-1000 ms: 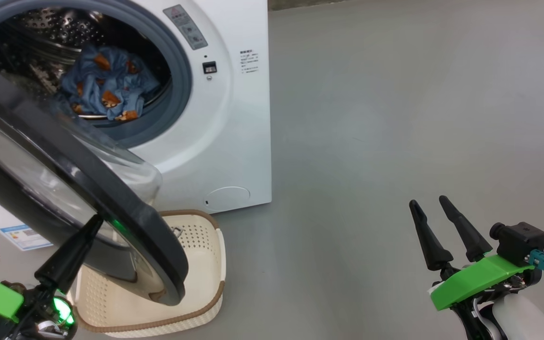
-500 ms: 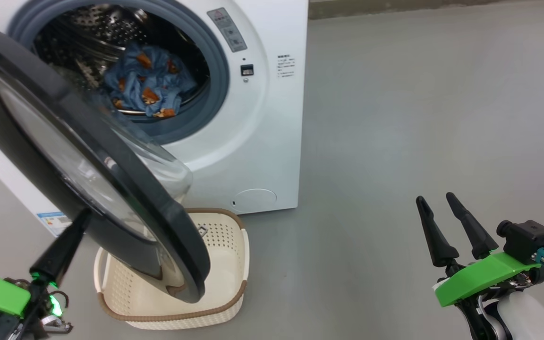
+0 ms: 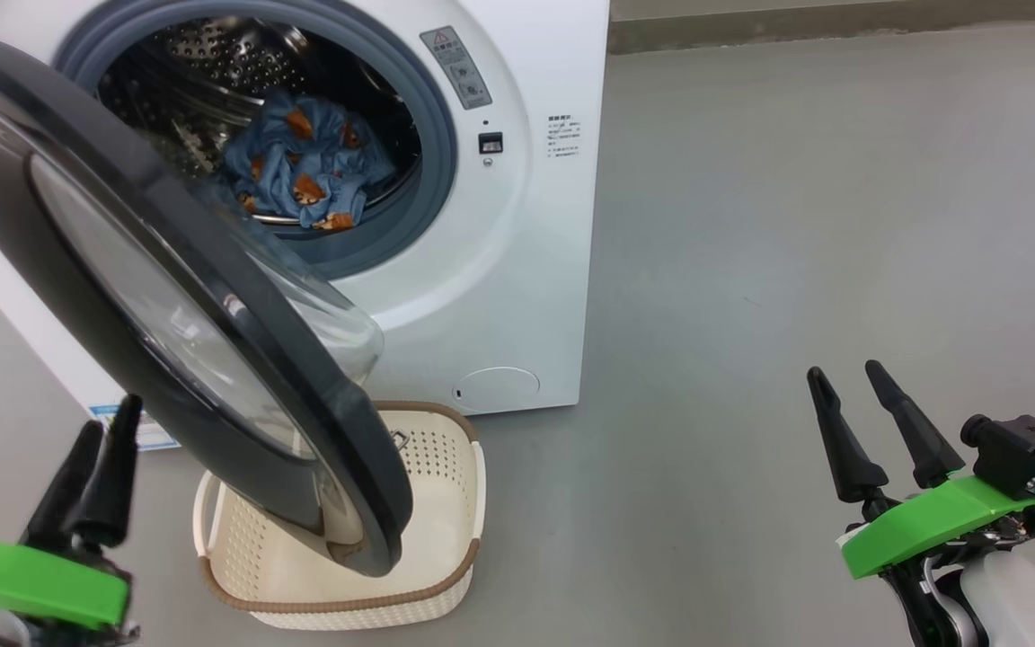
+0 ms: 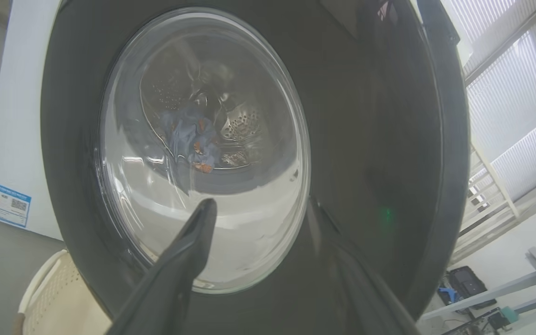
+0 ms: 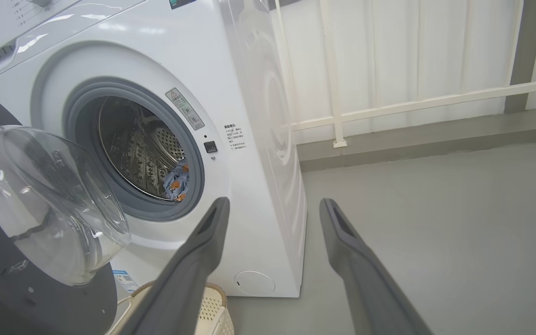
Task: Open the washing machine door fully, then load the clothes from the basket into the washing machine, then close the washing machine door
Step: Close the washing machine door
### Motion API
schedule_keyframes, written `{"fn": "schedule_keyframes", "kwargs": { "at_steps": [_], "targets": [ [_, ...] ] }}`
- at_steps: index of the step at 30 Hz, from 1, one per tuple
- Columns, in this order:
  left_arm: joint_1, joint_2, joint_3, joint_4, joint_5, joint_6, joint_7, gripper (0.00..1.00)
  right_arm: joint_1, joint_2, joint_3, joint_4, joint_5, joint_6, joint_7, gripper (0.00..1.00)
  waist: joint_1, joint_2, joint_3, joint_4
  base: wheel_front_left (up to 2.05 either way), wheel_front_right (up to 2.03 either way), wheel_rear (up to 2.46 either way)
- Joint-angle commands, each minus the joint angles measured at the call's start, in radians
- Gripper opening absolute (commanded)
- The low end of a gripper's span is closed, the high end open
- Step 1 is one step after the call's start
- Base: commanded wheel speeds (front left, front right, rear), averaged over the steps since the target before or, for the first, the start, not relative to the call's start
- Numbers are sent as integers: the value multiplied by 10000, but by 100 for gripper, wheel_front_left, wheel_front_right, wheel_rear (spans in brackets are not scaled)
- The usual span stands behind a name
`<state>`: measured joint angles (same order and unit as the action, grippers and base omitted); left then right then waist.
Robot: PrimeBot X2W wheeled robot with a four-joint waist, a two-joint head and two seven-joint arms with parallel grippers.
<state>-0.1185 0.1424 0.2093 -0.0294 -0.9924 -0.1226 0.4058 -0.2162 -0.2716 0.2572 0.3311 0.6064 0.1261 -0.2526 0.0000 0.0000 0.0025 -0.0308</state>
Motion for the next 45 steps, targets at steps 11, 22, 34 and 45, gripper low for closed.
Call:
{"fn": "schedule_keyframes", "kwargs": {
  "at_steps": [11,22,34,45],
  "targets": [
    [467,1259,-1286,967,3377,-79,-5043,100,-102,-256,120,-264,-96,46,-91,100,0,0,-17,-206,0,0,0],
    [482,1146,-1903,2341,5107,236,-6445,100,-36,-330,115,-243,-101,46,-91,100,0,0,-81,-292,0,0,0],
    [505,1028,-2080,2654,5462,324,-6602,100,60,-380,99,-116,-96,46,-91,100,0,0,-142,-220,0,0,0],
    [463,1052,-2148,2691,5415,369,-6594,100,48,-423,170,-109,-72,46,-91,100,0,0,-153,-188,0,0,0]
  ]
}}
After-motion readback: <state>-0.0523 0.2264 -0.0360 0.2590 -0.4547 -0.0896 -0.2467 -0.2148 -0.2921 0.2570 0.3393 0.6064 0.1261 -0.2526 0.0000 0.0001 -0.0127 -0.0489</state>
